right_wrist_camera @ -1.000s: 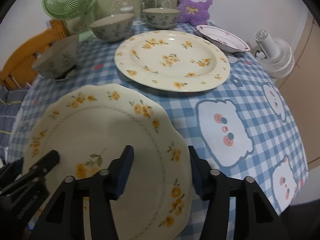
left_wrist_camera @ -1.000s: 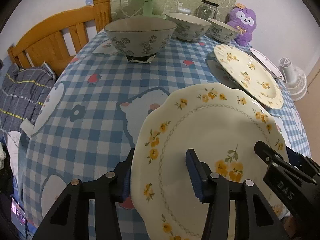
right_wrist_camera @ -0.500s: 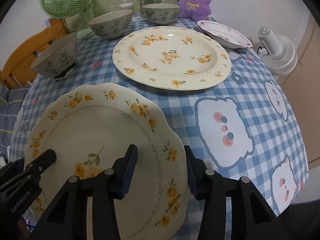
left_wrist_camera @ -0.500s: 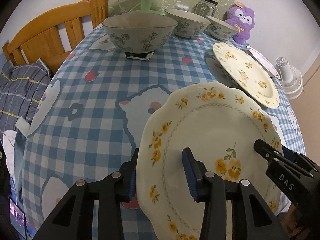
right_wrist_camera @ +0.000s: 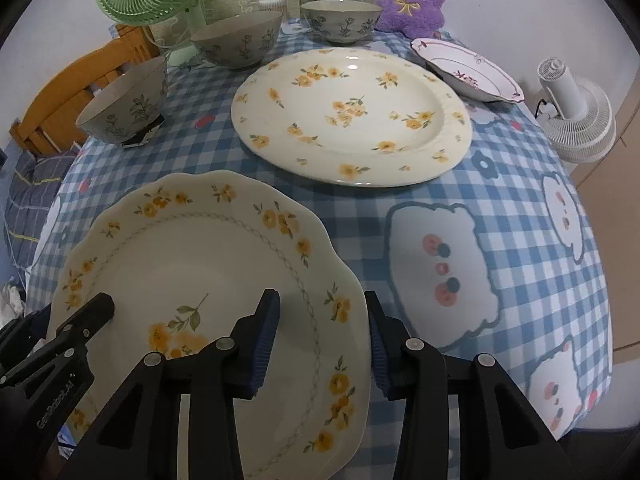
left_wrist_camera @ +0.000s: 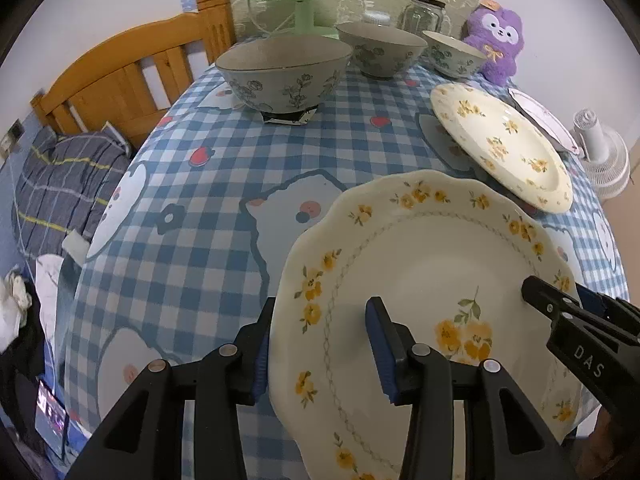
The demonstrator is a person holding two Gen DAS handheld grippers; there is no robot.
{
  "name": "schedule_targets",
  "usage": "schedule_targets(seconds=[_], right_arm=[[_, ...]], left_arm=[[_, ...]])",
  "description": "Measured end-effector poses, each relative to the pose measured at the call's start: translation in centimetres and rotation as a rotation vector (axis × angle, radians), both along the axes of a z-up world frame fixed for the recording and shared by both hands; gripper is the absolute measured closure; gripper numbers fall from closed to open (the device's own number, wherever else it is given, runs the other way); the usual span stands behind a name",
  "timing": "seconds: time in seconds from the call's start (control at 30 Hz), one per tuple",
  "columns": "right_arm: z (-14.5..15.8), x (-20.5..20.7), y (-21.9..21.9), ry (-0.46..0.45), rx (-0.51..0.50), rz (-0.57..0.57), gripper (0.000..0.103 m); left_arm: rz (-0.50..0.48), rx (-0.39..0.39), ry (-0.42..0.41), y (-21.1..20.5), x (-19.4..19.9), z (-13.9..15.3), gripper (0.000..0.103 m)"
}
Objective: Organize plates and bowls
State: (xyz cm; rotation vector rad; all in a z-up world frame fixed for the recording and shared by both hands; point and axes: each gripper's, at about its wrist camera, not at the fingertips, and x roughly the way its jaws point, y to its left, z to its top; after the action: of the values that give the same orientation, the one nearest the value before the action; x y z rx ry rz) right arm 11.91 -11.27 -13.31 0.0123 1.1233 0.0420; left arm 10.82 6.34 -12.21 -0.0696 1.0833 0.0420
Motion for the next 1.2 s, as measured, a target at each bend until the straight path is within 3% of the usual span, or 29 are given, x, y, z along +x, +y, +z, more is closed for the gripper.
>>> schedule_targets(seconds=[0.6, 1.2], right_arm=[[2.5, -1.8, -6.2, -0.05, 0.008, -0.015, 0.058], [3.7, -1.9, -15.9, -0.081, -0.005, -0.062, 0.058]], left_arm=[[-0.024, 0.008, -0.057, -6.3, -1.8, 2.6, 0.06], [-0.077, -0.014, -0.096, -15.3, -1.0, 3.2, 0.06]])
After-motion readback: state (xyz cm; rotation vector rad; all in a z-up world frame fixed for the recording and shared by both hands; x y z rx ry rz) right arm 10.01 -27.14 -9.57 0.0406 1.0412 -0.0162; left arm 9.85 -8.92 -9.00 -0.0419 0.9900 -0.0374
